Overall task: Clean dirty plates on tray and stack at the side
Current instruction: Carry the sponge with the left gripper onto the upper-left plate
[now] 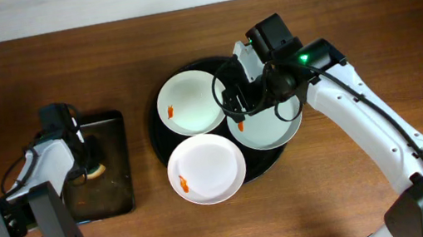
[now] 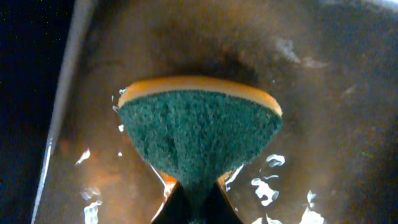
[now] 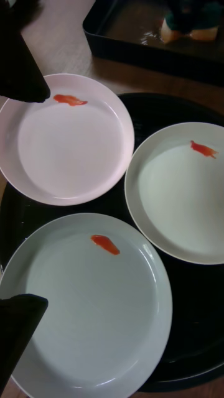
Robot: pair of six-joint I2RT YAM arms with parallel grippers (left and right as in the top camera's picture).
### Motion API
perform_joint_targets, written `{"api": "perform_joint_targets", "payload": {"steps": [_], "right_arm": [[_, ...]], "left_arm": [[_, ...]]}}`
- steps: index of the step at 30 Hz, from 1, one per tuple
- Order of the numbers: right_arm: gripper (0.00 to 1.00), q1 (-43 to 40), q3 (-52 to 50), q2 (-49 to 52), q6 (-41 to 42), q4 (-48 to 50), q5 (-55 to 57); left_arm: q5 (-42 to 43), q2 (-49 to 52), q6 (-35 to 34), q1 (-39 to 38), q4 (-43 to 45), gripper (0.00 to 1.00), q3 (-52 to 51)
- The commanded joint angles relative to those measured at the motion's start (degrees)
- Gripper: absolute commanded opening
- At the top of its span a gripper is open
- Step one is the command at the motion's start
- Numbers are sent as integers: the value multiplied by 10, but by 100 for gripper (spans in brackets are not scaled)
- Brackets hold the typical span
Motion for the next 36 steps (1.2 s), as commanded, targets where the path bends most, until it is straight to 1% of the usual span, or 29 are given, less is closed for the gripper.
{"api": "perform_joint_targets", "payload": {"steps": [1, 3, 7, 10, 11, 12, 13, 14, 15, 17, 19, 20, 22, 24, 25, 28, 34, 35, 36], "right_arm": [[99, -1, 2, -4, 4, 0, -2], [98, -1, 2, -4, 4, 0, -2], [99, 0, 2, -4, 4, 13, -2], [100, 0, 2, -4, 2, 42, -2], [99, 0, 2, -4, 3, 60, -3], [95, 0, 2, -4, 5, 80, -2], [88, -1, 2, -4, 12, 96, 1], [85, 0, 4, 0, 23, 107, 12], [82, 0, 13, 10, 24, 113, 19], [80, 0, 30, 35, 26, 118, 18], [80, -1, 43, 63, 31, 123, 19], [79, -2, 49, 79, 30, 130, 19], [76, -4, 57, 104, 30, 142, 18], [71, -4, 58, 139, 30, 159, 18], [67, -4, 58, 158, 30, 166, 18], [62, -4, 58, 219, 31, 202, 23], [57, -4, 57, 279, 30, 214, 31], [54, -4, 57, 281, 30, 214, 31], [47, -4, 57, 282, 30, 214, 31]], "left_arm": [[2, 3, -5, -1, 6, 0, -24], [19, -5, -5, -1, -23, 0, -2], [31, -51, -5, -1, -135, 0, 90], [94, -88, 1, -1, -174, 0, 137], [111, -98, 6, -1, -179, 0, 144], [152, -113, 14, -1, -184, 0, 156], [181, -120, 14, -1, -183, 0, 164], [216, -122, 21, -6, -183, 0, 177], [226, -122, 23, -16, -180, 0, 182], [231, -121, 23, -60, -150, 0, 183], [227, -119, 23, -111, -112, 0, 183], [212, -116, 23, -137, -94, 0, 183], [184, -107, 22, -170, -80, 0, 183], [156, -78, 11, -207, -70, 0, 183], [159, -60, 11, -216, -63, 0, 183], [159, 0, 12, -247, -23, 0, 183], [158, 66, 16, -278, 10, 0, 183], [158, 73, 16, -278, 11, 0, 183], [158, 79, 16, -278, 11, 0, 183]]}}
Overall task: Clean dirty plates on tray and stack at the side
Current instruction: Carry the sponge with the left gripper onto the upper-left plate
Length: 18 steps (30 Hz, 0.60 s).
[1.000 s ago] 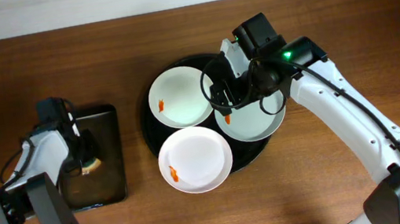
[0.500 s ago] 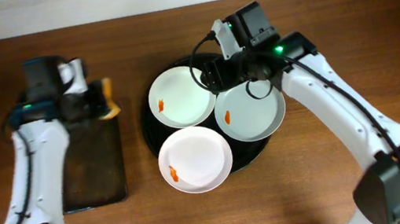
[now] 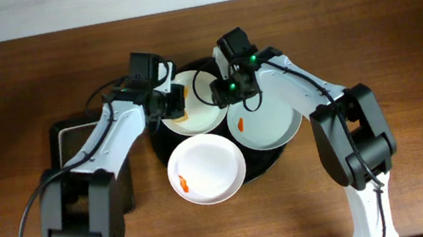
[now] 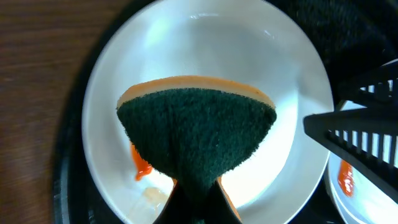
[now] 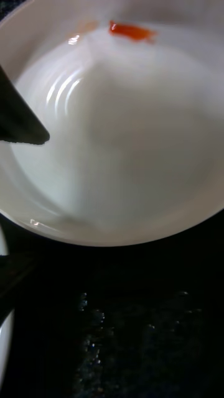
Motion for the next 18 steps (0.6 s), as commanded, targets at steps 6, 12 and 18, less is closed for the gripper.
{"api": "perform_joint_targets", "payload": {"steps": [6, 12, 18], "right_arm": [[32, -2, 10, 31, 4, 13, 7], [8, -2, 10, 35, 4, 15, 7], [4, -2, 10, 35, 6, 16, 7]], "left_arm": [[7, 30, 3, 0, 12, 0, 11], [13, 46, -94, -3, 20, 0, 11], [10, 114, -85, -17, 32, 0, 11]]}}
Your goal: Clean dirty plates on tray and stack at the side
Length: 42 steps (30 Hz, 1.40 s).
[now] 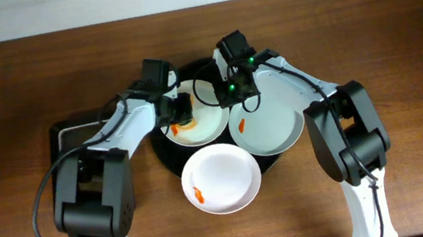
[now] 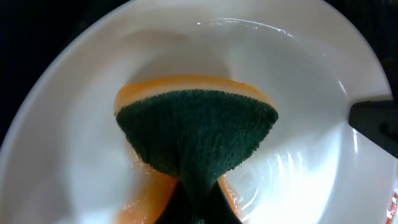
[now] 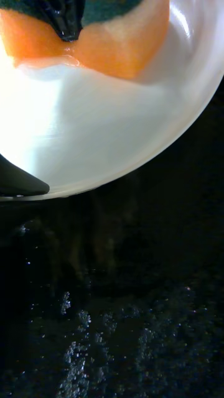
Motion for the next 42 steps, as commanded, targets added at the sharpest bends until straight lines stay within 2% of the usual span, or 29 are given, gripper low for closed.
{"api": "perform_joint_targets", "payload": {"steps": [1, 8, 12, 20, 22, 25, 29, 34, 38, 42], "right_arm": [[4, -1, 7, 9, -3, -4, 3], [4, -1, 7, 9, -3, -4, 3], [4, -1, 7, 9, -3, -3, 3], [4, -1, 7, 9, 1, -3, 3], [4, -1, 7, 9, 1, -3, 3], [4, -1, 7, 9, 1, -3, 3], [4, -1, 7, 8, 1, -3, 3], [4, -1, 8, 7, 1, -4, 38], [4, -2, 18, -11, -4, -12, 70], [4, -2, 77, -41, -27, -74, 138]], "left_arm": [[-1, 38, -15, 0, -5, 0, 7], [-3, 38, -41, 13, -97, 0, 9], [-60, 38, -83, 13, -185, 0, 9], [-294, 38, -104, 14, -190, 0, 12], [-324, 38, -104, 14, -189, 0, 21], [-322, 38, -95, 14, -205, 0, 59], [-269, 38, -96, 14, -264, 0, 129], [-269, 37, -96, 14, -327, 0, 193], [-222, 37, -96, 13, -328, 0, 196], [-165, 37, -94, 13, -314, 0, 196]]}}
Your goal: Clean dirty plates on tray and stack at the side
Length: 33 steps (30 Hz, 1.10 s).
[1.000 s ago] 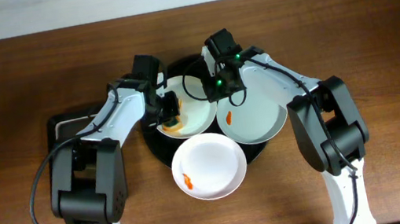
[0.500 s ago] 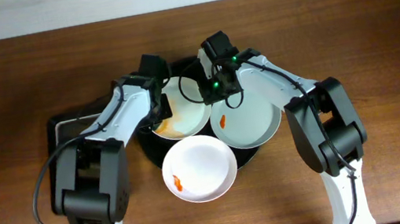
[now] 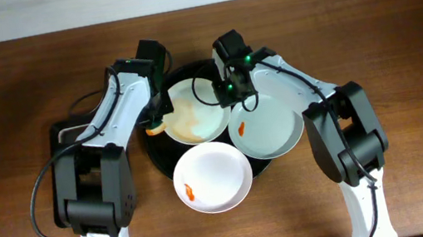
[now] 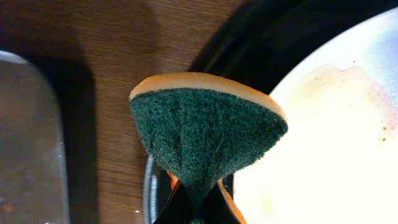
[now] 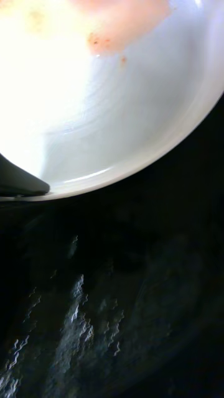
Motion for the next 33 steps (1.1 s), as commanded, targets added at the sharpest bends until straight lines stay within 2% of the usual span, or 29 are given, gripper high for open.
{"api": "perform_joint_targets", "payload": {"steps": [1, 4, 6, 9, 15, 22, 26, 33], "right_arm": [[4, -7, 64, -47, -32, -43, 103], [4, -6, 134, -49, -60, -110, 148], [4, 0, 179, -49, -60, -164, 241], [4, 20, 212, -49, -60, -202, 322], [4, 108, 222, -49, -58, -213, 558], [4, 174, 222, -49, -58, -213, 714], [4, 192, 222, -49, -58, -214, 763], [4, 197, 222, -49, -42, -214, 766]], "left_arm": [[75, 3, 19, 1, 15, 0, 12], [123, 3, 51, 1, 32, 0, 12], [132, 3, 75, 1, 34, 0, 12], [137, 3, 92, 1, 34, 0, 11], [137, 3, 113, 1, 34, 0, 11], [137, 3, 116, 1, 34, 0, 11], [137, 3, 116, 1, 34, 0, 10], [137, 3, 116, 1, 34, 0, 10]]}}
